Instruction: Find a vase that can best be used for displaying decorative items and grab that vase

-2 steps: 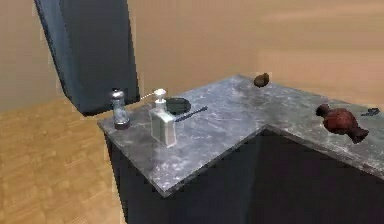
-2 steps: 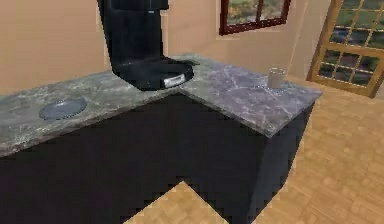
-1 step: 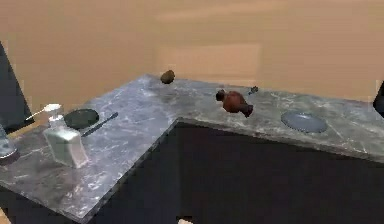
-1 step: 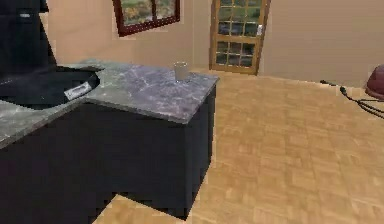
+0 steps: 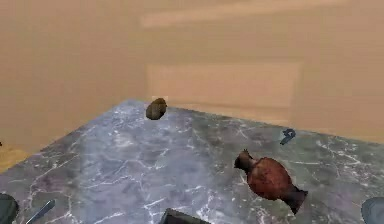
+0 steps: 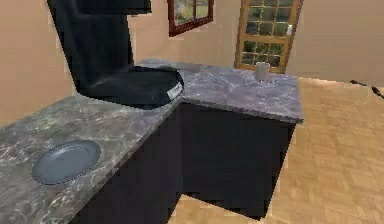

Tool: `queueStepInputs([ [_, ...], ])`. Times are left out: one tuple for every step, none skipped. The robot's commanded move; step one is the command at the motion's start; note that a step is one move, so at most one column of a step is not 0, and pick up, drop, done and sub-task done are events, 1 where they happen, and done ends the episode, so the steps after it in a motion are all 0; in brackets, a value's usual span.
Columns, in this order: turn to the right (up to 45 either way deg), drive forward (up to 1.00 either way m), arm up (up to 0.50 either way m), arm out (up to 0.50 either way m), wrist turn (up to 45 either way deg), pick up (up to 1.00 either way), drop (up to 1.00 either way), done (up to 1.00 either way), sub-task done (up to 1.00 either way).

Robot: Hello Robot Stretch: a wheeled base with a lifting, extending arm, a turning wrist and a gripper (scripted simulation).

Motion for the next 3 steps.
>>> queueStepInputs([
  [-45.0, 0.00, 0.00, 0.00, 0.0, 0.00, 0.00, 0.00, 0.00],
  [-12.0, 0.00, 0.00, 0.00, 0.0, 0.00, 0.00, 0.00, 0.00],
  [0.0, 0.00, 0.50, 0.00, 0.0, 0.00, 0.00, 0.00, 0.00],
])
